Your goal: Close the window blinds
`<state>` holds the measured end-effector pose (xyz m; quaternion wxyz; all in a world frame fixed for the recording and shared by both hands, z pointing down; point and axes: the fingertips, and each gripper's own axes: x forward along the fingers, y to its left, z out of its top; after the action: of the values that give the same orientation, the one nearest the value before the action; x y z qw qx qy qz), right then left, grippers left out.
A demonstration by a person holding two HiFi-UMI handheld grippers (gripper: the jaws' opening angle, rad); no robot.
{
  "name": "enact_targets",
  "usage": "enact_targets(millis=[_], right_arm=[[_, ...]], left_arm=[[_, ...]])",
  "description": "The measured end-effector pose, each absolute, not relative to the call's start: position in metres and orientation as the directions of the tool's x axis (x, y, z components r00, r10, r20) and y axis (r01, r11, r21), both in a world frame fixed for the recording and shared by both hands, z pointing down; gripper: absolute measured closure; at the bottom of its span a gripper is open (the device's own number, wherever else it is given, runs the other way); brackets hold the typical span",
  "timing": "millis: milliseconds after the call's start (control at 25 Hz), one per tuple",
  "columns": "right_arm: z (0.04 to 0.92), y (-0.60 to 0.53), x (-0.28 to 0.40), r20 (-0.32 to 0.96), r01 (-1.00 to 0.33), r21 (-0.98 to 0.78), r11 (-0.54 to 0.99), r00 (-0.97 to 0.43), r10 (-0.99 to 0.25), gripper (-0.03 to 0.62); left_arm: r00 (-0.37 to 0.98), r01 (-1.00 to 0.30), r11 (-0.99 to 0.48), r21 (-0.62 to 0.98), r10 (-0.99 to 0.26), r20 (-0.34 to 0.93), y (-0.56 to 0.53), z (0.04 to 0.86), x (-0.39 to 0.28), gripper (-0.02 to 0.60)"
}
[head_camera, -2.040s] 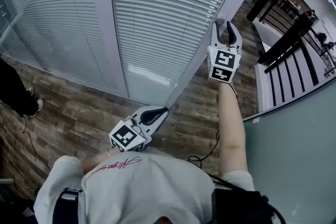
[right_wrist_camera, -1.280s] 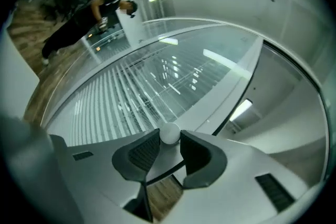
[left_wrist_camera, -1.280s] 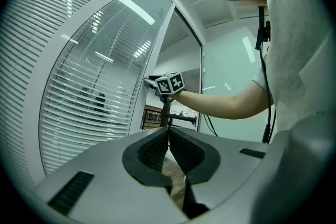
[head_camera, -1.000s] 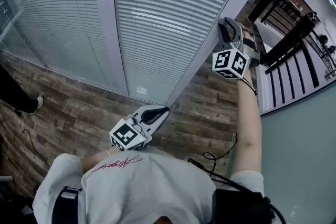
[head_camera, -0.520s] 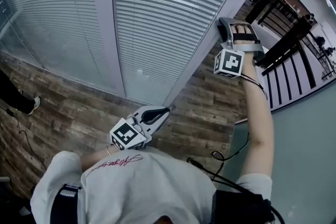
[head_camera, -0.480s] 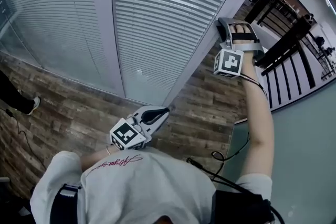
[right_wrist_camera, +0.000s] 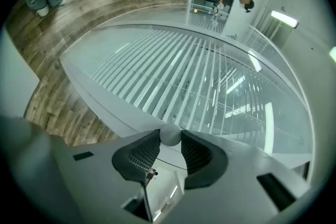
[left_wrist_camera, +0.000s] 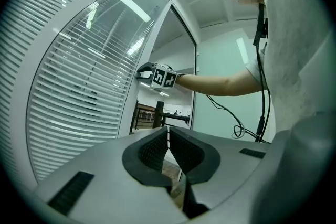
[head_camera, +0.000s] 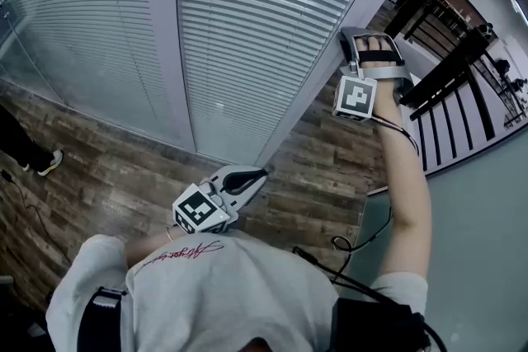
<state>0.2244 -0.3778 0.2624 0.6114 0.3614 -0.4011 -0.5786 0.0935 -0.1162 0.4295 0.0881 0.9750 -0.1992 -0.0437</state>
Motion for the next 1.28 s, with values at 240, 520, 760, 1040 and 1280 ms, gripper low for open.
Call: enact_targets(millis=[240,520,760,1040,1280], right_arm=[[0.257,-0.371,0.229,0.016,0.048,0.999,0.013,-0.071,-0.997,0.459],[0.257,-0.366,0.249,-0.086,-0.863,0.505,0.017,-0.07,-0.994,0.424],[0.25,-0.369,0.24,-0.162,-0.95,0.312,-0.004,-0.049,-0.985,0.424],[0.242,-0.376,0.232,-0.23,-0.956,0.276,-0.099,0.034,-0.973,0.454],[0.243,-0.374,0.229,-0.279,-0.889,0.426,-0.165,0.044,-0.959,0.462]], left_arm=[[0.913,-0.389,-0.902,0.188,-0.404,-0.049,-0.115,0.431,0.09,0.561],[0.915,-0.386,-0.903,0.191,-0.401,-0.044,-0.114,0.432,0.09,0.561],[0.908,-0.401,-0.892,0.207,-0.417,-0.035,-0.12,0.436,0.083,0.561],[0.904,-0.409,-0.889,0.204,-0.425,-0.038,-0.124,0.435,0.078,0.561],[0.898,-0.423,-0.884,0.199,-0.438,-0.035,-0.128,0.435,0.072,0.561]])
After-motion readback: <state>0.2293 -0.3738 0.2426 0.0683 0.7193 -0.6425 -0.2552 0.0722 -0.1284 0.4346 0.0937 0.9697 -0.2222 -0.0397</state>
